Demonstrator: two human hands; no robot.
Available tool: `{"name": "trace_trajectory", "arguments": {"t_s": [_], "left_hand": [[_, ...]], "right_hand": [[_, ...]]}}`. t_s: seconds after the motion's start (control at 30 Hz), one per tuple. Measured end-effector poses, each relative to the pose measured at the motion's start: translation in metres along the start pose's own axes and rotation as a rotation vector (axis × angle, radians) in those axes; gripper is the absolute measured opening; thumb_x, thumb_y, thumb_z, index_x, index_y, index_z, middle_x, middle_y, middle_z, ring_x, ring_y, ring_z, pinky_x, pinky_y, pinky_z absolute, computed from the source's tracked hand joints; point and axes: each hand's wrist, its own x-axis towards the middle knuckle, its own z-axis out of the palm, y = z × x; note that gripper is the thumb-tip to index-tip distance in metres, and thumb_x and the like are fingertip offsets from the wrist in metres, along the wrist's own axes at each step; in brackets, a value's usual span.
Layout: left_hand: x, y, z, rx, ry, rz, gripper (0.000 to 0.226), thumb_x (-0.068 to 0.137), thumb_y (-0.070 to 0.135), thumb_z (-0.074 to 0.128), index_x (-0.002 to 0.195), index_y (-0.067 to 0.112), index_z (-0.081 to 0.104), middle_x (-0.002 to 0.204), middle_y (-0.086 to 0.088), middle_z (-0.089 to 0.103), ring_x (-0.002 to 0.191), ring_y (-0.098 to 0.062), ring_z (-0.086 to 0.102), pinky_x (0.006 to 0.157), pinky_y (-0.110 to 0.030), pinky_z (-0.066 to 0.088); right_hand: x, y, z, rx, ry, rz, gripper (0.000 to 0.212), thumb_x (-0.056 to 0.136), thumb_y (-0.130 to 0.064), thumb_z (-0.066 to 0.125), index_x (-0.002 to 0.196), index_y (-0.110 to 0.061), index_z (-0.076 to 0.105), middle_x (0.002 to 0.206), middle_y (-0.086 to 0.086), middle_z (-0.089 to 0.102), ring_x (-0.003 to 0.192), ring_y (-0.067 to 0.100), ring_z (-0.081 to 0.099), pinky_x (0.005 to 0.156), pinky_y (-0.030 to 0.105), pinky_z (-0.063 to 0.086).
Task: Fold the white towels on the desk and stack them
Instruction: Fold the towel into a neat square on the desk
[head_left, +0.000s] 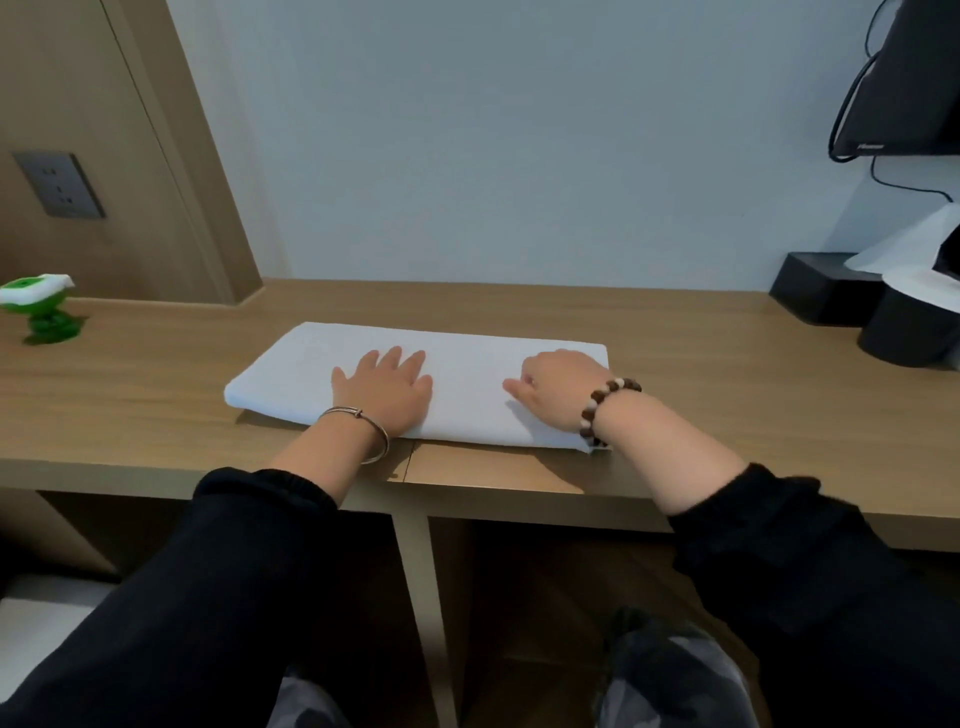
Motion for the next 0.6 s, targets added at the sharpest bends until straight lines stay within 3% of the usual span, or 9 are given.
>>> {"name": "trace_trajectory", "arguments": {"t_s": [0.07,0.17,0.27,0.33,0.47,0.53,0.6], "left_hand": [[-0.006,0.005,-0.005,0.022,0.007,0.032,0.049,0.097,0.042,0.019,0.145,0.032,0.026,0.154,0.001,0.025,0.139,-0.025,0.020,0.107,-0.053,0.021],[-0.005,0.006,-0.029,0.058,0.037,0.140,0.037,0.097,0.031,0.031,0.126,0.022,0.051,0.128,-0.006,0.053,0.118,-0.027,0.045,0.095,-0.040,0.040],[0.009,-0.006,-0.051,0.037,0.015,0.239,0.027,0.093,0.027,0.047,0.115,0.023,0.061,0.111,0.000,0.063,0.106,-0.024,0.056,0.084,-0.028,0.043],[0.022,-0.017,-0.053,-0.084,-0.049,0.263,0.031,0.088,0.024,0.060,0.118,0.025,0.060,0.104,0.003,0.062,0.107,-0.022,0.056,0.083,-0.025,0.041],[0.050,-0.045,-0.056,-0.197,-0.355,0.164,0.065,0.080,0.031,0.071,0.138,0.035,0.042,0.135,0.010,0.048,0.123,-0.017,0.049,0.106,-0.037,0.038],[0.061,-0.059,-0.061,-0.111,-0.457,0.100,0.058,0.072,0.043,0.068,0.127,0.044,0.047,0.127,0.017,0.052,0.110,-0.015,0.058,0.099,-0.039,0.045],[0.069,-0.067,-0.070,0.115,-0.521,0.107,0.056,0.063,0.051,0.063,0.116,0.038,0.050,0.112,0.016,0.056,0.100,-0.016,0.060,0.096,-0.040,0.047]], "right_hand": [[0.026,0.004,-0.009,0.088,-0.064,0.026,0.036,0.098,-0.034,0.040,0.114,-0.008,0.058,0.122,0.009,0.059,0.104,0.027,0.056,0.088,0.035,0.045],[0.056,0.010,-0.017,0.098,-0.247,0.029,0.051,0.095,-0.034,0.052,0.140,-0.015,0.040,0.142,0.006,0.043,0.123,0.027,0.047,0.100,0.035,0.042],[0.076,0.012,-0.019,0.095,-0.331,0.019,0.056,0.089,-0.038,0.061,0.138,-0.023,0.040,0.144,0.001,0.040,0.124,0.025,0.046,0.096,0.033,0.041],[0.085,0.013,-0.021,0.064,-0.374,0.024,0.064,0.085,-0.040,0.066,0.139,-0.023,0.037,0.141,-0.001,0.043,0.121,0.024,0.048,0.092,0.031,0.042],[0.096,0.016,-0.023,-0.175,-0.482,0.047,0.063,0.083,-0.049,0.062,0.137,-0.020,0.043,0.129,0.000,0.055,0.109,0.024,0.056,0.094,0.033,0.045],[0.098,0.021,-0.024,-0.214,-0.514,0.082,0.058,0.085,-0.050,0.058,0.131,-0.017,0.048,0.124,0.001,0.058,0.102,0.022,0.057,0.088,0.030,0.044],[0.097,0.026,-0.025,-0.248,-0.506,0.094,0.058,0.081,-0.054,0.061,0.122,-0.014,0.052,0.115,0.001,0.059,0.097,0.022,0.059,0.080,0.030,0.046]]}}
